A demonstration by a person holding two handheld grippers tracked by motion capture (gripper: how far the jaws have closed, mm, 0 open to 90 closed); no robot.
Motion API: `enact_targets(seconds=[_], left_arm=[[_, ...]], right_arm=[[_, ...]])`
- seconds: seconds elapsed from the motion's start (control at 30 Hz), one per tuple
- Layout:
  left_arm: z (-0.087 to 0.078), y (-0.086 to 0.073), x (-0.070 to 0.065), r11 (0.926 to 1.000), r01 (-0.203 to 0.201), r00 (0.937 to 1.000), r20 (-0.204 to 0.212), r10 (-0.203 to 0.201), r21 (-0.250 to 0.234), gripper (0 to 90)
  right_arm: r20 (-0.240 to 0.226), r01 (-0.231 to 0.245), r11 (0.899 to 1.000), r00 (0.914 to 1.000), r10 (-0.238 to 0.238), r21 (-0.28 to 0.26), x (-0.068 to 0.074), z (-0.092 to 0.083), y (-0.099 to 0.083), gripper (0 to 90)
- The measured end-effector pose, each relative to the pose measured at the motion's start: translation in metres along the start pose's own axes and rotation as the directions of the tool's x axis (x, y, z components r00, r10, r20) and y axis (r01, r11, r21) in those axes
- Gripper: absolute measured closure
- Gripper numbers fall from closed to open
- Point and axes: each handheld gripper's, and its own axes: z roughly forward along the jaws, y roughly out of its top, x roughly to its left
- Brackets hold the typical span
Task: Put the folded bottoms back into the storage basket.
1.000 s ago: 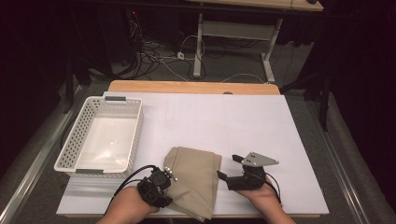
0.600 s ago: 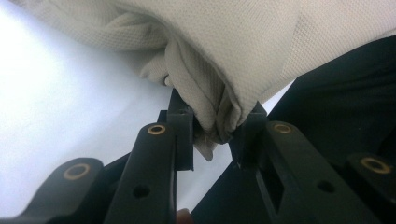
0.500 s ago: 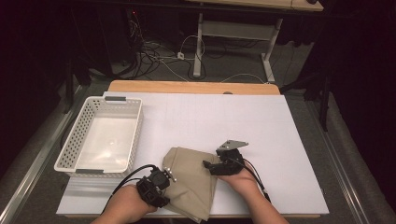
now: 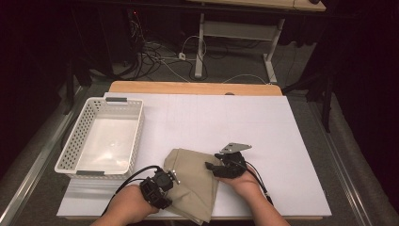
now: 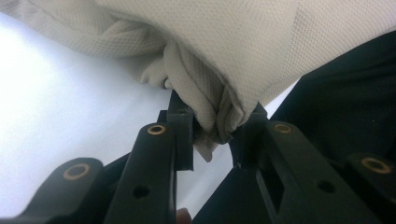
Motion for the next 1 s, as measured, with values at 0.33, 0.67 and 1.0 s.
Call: enact_targets(seconds=[0.33,0.67,1.0], left_arm=[[-0.0004,0.0032,0.0012,0.9998,-0.002,1.0,0.005,0.002,0.02,70.5],[-0.0005,0.0038,0.0018,0.9996,-0.006,1.0,0.006,0.006,0.027,69.7],[-0.0003,0.003,0.0,0.9997,-0.01,0.9999,-0.004,0.01,0.022,69.9]], right_arm=[[-0.009,-0.003,1.0,1.0,0.003,-0.002,-0.0005,-0.0003,-0.0003,47.6],[-0.003,0.016,1.0,0.9999,-0.016,0.004,0.0008,0.0027,0.0023,45.1],[-0.046,0.004,1.0,0.9989,-0.004,-0.002,0.0003,0.0023,0.0014,64.0]])
